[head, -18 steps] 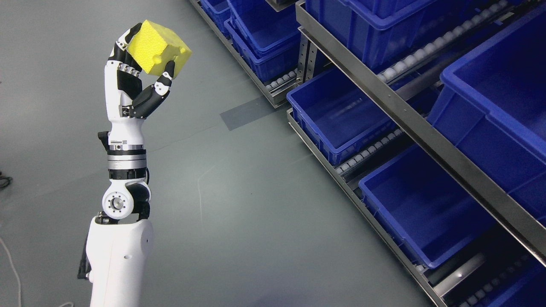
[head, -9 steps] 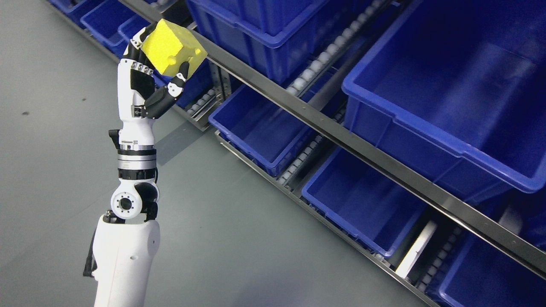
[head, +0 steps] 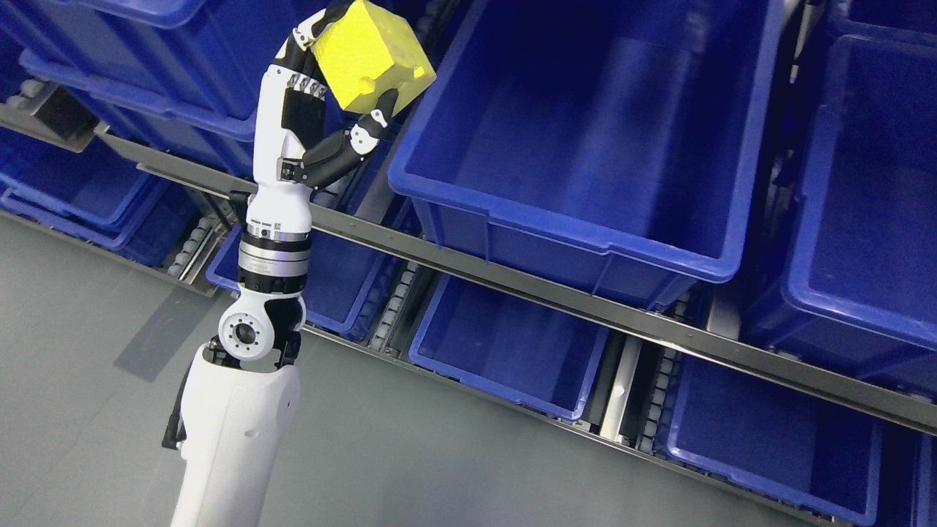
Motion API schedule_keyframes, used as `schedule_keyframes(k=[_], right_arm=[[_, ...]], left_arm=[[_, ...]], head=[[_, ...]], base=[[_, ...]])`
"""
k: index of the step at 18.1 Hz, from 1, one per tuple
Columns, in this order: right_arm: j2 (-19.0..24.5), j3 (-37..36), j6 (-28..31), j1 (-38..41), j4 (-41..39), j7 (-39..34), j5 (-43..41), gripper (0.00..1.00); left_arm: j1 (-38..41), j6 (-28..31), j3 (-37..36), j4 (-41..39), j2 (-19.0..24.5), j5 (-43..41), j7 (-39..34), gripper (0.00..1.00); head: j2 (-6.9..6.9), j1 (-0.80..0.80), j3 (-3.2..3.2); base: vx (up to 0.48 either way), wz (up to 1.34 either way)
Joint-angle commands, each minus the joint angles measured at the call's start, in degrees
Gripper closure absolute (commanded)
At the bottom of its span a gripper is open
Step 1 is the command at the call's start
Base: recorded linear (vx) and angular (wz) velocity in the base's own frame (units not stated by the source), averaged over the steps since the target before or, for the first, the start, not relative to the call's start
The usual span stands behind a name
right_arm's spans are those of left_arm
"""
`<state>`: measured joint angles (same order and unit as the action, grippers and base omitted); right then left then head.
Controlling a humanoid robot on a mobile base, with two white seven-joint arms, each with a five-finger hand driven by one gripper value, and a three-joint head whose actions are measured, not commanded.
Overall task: Move yellow foam block to right shelf middle
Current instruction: 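Extend the left hand with the cube over a blue bin on the shelf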
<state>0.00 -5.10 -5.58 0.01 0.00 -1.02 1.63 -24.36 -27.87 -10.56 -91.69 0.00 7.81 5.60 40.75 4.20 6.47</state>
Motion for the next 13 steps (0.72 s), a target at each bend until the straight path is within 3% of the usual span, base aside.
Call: schedule_keyframes(k=[1,6,10,13], right_arm=[[-1.0,0.0,0.04,-0.1,-1.0,-0.04,-1.63,0.0],[-1.0,0.0,0.04,-0.1,-1.0,-0.04,-1.63,0.0],[-1.0,0.0,0.04,-0.1,-1.0,-0.04,-1.63,0.0],[-1.0,0.0,0.04,-0.1,-1.0,-0.04,-1.63,0.0]], left_arm=[[-5.51,3.33,-7.37,-6.22,1.0,0.01,0.02,0.67],[-14.91,15.97,-10.09,-5.18,1.0,6.85,-0.07,0.67],[-18.18,33.71,-10.36,-2.11,1.0,7.13,-0.33,0.65],[-18.18,37.88,-10.88,2.11,1.0,7.04,-0.77,0.61]], head=[[0.0,0.0,0.0],[0.0,0.0,0.0],[0.01,0.0,0.0],[0.02,0.0,0.0]], base=[[0.05,-0.44],[0.036,-0.4],[0.023,-0.27],[0.015,-0.1]])
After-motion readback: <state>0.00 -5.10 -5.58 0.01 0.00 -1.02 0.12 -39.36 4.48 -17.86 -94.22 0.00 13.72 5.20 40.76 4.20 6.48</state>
